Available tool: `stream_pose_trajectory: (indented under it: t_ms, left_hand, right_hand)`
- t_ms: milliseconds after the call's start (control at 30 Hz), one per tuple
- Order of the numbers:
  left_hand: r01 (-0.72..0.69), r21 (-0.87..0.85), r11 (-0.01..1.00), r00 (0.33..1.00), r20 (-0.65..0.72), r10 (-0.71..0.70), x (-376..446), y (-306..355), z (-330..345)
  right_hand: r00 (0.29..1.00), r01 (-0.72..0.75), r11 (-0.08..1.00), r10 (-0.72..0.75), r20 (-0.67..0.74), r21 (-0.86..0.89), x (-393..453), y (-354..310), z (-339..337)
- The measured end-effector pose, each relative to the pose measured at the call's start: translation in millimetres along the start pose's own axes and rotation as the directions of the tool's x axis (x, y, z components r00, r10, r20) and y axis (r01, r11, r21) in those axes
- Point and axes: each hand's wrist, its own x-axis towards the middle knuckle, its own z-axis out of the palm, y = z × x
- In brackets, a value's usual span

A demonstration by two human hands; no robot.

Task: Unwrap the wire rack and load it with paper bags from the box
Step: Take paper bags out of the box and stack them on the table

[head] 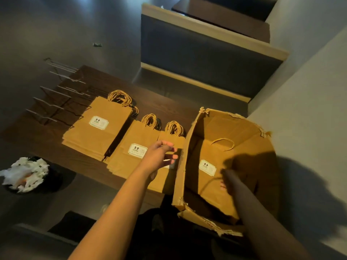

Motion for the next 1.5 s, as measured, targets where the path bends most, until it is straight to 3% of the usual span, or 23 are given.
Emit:
stream_pose_trajectory:
  t_ms: [133,400,467,567,667,767,833,900,1100,1167,1233,1367,1500]
  left_hand:
    - [0.020,0.007,1.000,0.998,0.058,-0.020,-6,-16,21]
    - [0.021,0.049,0.999,0.995,0.095,-0.026,-12,-32,38]
    - [0.021,0.059,0.998,0.995,0.093,-0.026,-14,-34,39]
    - [0.016,0.055,0.998,0.995,0.092,-0.021,-13,-35,38]
    - [0.024,0.047,0.999,0.995,0.093,-0.029,-10,-35,38]
    - [0.026,0.043,0.999,0.994,0.103,-0.031,-7,-35,39]
    - [0.029,0.038,0.999,0.994,0.100,-0.033,-5,-36,40]
    - [0.027,0.044,0.999,0.994,0.103,-0.031,-5,-36,42]
    - [0.013,0.068,0.998,0.994,0.106,-0.021,-8,-37,42]
    - [0.015,0.070,0.997,0.995,0.102,-0.022,-9,-39,40]
    - [0.016,0.068,0.998,0.995,0.102,-0.022,-9,-40,38]
    - [0.026,0.043,0.999,0.994,0.107,-0.030,-7,-38,32]
    - [0.011,0.015,1.000,0.998,0.067,-0.012,-3,-35,31]
  right_hand:
    - [1.000,0.015,0.996,-0.015,-0.006,-0.090,19,38,2]
    - [0.984,-0.068,0.985,0.040,-0.174,-0.157,29,45,12]
    - [0.993,-0.051,0.993,0.039,-0.116,-0.103,39,47,7]
    - [0.982,0.041,0.998,-0.050,-0.180,-0.051,50,41,-1]
    - [0.988,0.150,0.986,-0.152,-0.028,-0.066,57,28,-23]
    - [0.989,0.076,0.996,-0.070,0.128,-0.047,47,16,-36]
    - [0.988,0.047,0.988,-0.024,0.152,-0.147,45,16,-36]
    - [0.998,0.044,0.964,-0.030,0.055,-0.262,49,25,-30]
    - [0.992,-0.016,0.958,-0.019,-0.121,-0.286,46,45,5]
    - [0.983,-0.036,0.987,0.006,-0.184,-0.158,45,45,8]
    - [0.991,-0.039,0.998,0.044,-0.128,0.045,42,41,3]
    - [0.997,0.067,0.992,-0.071,0.028,0.104,31,22,-18]
    - [0.967,0.215,0.954,-0.238,0.094,0.210,-23,-21,-51]
